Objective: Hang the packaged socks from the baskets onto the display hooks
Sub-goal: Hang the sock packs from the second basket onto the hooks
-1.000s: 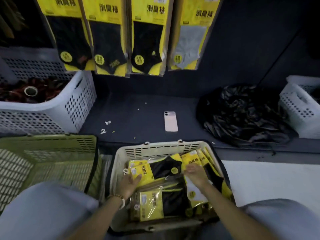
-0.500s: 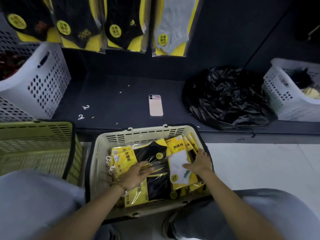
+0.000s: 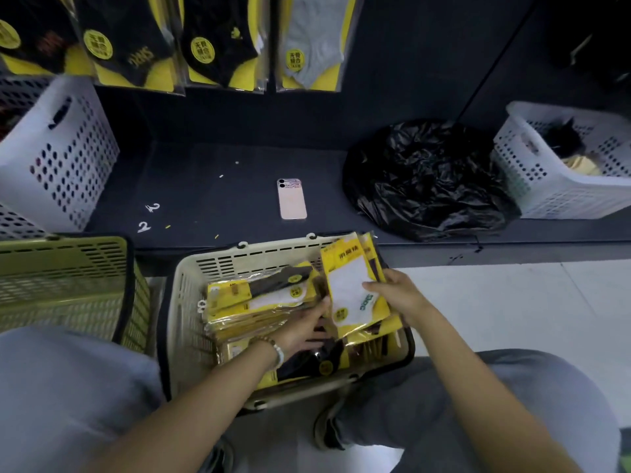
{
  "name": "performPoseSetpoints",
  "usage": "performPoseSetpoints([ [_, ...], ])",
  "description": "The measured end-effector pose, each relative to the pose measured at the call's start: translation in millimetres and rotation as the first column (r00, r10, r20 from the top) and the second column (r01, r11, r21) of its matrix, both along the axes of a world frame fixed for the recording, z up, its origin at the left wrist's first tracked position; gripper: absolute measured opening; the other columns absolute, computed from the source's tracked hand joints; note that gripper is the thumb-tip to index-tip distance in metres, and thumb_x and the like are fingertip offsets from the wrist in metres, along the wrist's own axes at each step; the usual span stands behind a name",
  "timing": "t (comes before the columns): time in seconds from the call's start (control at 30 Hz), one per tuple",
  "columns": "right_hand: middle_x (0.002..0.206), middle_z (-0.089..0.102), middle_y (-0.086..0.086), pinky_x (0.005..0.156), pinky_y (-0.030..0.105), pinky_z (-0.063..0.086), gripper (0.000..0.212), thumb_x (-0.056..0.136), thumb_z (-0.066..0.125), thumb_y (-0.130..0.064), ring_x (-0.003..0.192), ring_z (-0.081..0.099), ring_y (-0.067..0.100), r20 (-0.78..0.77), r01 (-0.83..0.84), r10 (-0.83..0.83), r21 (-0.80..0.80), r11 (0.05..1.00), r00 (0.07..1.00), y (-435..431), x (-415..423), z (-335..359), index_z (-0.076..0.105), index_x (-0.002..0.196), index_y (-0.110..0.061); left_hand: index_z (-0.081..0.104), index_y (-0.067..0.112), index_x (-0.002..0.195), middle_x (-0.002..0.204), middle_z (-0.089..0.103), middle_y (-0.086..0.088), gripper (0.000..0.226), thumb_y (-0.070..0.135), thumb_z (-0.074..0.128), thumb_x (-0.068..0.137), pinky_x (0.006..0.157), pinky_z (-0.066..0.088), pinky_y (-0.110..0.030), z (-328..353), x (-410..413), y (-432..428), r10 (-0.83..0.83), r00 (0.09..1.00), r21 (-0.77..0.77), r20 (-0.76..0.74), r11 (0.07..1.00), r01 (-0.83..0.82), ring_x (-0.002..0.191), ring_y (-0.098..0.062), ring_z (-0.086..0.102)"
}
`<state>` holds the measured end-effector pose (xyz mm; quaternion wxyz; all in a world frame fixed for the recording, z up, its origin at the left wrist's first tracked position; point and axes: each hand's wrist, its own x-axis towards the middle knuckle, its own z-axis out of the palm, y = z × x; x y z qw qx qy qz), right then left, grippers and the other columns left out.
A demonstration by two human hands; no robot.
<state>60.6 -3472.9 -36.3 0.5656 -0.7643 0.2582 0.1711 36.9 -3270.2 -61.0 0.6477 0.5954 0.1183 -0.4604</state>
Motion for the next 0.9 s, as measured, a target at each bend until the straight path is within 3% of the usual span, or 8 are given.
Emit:
performPoseSetpoints([
  [0.1, 0.119, 0.062, -0.006, 0.072, 0.017, 0.053, 0.038, 0.087, 0.068, -0.02, 0.095, 0.063, 0.006, 0.006, -0.104, 0.104, 0.15, 0.983, 0.995, -2, -8, 19, 0.052, 0.121, -0.021, 0.052, 0.015, 0.13, 0.128, 0.06, -0.012, 0.048, 0.048, 0.043, 0.095, 0.104, 0.041, -0.049, 20, 13, -23, 0.186, 0.981, -0.232, -0.053, 0.953, -0.193, 0.118, -0.031, 0.056],
  [0.17, 0.118, 0.063, -0.004, 0.079, 0.022, 0.052, 0.038, 0.089, 0.065, -0.028, 0.098, 0.063, 0.011, -0.028, -0.178, 0.188, 0.213, 0.961, 0.982, 1, -12, 18, 0.054, 0.124, -0.019, 0.052, 0.005, 0.13, 0.128, 0.059, -0.019, 0.043, 0.03, 0.052, 0.095, 0.103, 0.041, -0.051, 29, 24, -22, 0.357, 0.931, -0.253, -0.074, 0.896, -0.364, 0.118, -0.034, 0.056],
  [0.23, 0.107, 0.068, -0.001, 0.086, 0.029, 0.05, 0.021, 0.093, 0.057, -0.033, 0.096, 0.064, 0.015, -0.015, -0.147, 0.154, 0.229, 0.962, 0.988, 3, -13, 14, 0.062, 0.11, -0.022, 0.053, -0.003, 0.127, 0.126, 0.058, -0.023, 0.041, 0.018, 0.057, 0.093, 0.101, 0.042, -0.051, 30, 32, -4, 0.447, 0.894, -0.181, -0.028, 0.877, -0.445, 0.117, -0.038, 0.055],
  [0.33, 0.121, 0.062, 0.003, 0.095, 0.031, 0.046, 0.02, 0.093, 0.057, -0.036, 0.112, 0.058, 0.02, 0.012, -0.106, 0.106, 0.032, 0.994, 0.994, -8, -10, 2, 0.061, 0.108, -0.023, 0.058, -0.002, 0.122, 0.121, 0.062, -0.022, 0.04, 0.018, 0.063, 0.089, 0.098, 0.046, -0.049, 16, 38, 40, 0.428, 0.897, 0.02, 0.108, 0.902, -0.432, 0.111, -0.035, 0.06],
  [0.5, 0.137, 0.052, 0.009, 0.101, 0.032, 0.04, 0.054, 0.085, 0.067, -0.038, 0.124, 0.049, 0.024, -0.279, -0.256, 0.228, -0.07, 0.964, 0.933, -7, -13, -29, 0.056, 0.129, -0.009, 0.061, 0.003, 0.117, 0.12, 0.063, -0.019, 0.033, 0.017, 0.064, 0.088, 0.098, 0.046, -0.051, -16, 30, 94, 0.505, 0.851, 0.139, 0.146, 0.841, -0.523, 0.109, -0.035, 0.061],
  [0.63, 0.144, 0.043, 0.008, 0.099, 0.035, 0.039, 0.082, 0.079, 0.072, -0.044, 0.129, 0.043, 0.026, -0.37, -0.247, 0.209, -0.059, 0.967, 0.905, -1, -16, -40, 0.032, 0.145, -0.016, 0.065, 0.009, 0.102, 0.112, 0.067, -0.018, 0.02, 0.023, 0.065, 0.088, 0.089, 0.05, -0.046, -29, 21, 93, 0.517, 0.854, 0.147, 0.06, 0.842, -0.52, 0.099, -0.033, 0.064],
  [0.73, 0.15, 0.034, 0.008, 0.104, 0.042, 0.035, 0.09, 0.076, 0.071, -0.053, 0.135, 0.035, 0.029, -0.456, -0.304, 0.255, -0.036, 0.952, 0.853, 4, -17, -48, 0.029, 0.146, -0.017, 0.063, 0.008, 0.111, 0.113, 0.067, -0.017, 0.027, 0.021, 0.065, 0.087, 0.086, 0.05, -0.043, -35, 16, 91, 0.516, 0.855, 0.139, 0.048, 0.845, -0.517, 0.099, -0.033, 0.064],
  [0.9, 0.129, 0.055, 0.006, 0.096, 0.032, 0.042, 0.054, 0.084, 0.068, -0.038, 0.11, 0.053, 0.02, -0.381, -0.354, 0.287, -0.119, 0.928, 0.879, 7, -15, -66, 0.053, 0.13, -0.014, 0.062, 0.006, 0.116, 0.113, 0.067, -0.017, 0.031, 0.021, 0.064, 0.088, 0.09, 0.049, -0.046, -34, 16, 88, 0.494, 0.868, 0.131, 0.05, 0.858, -0.496, 0.102, -0.034, 0.063],
])
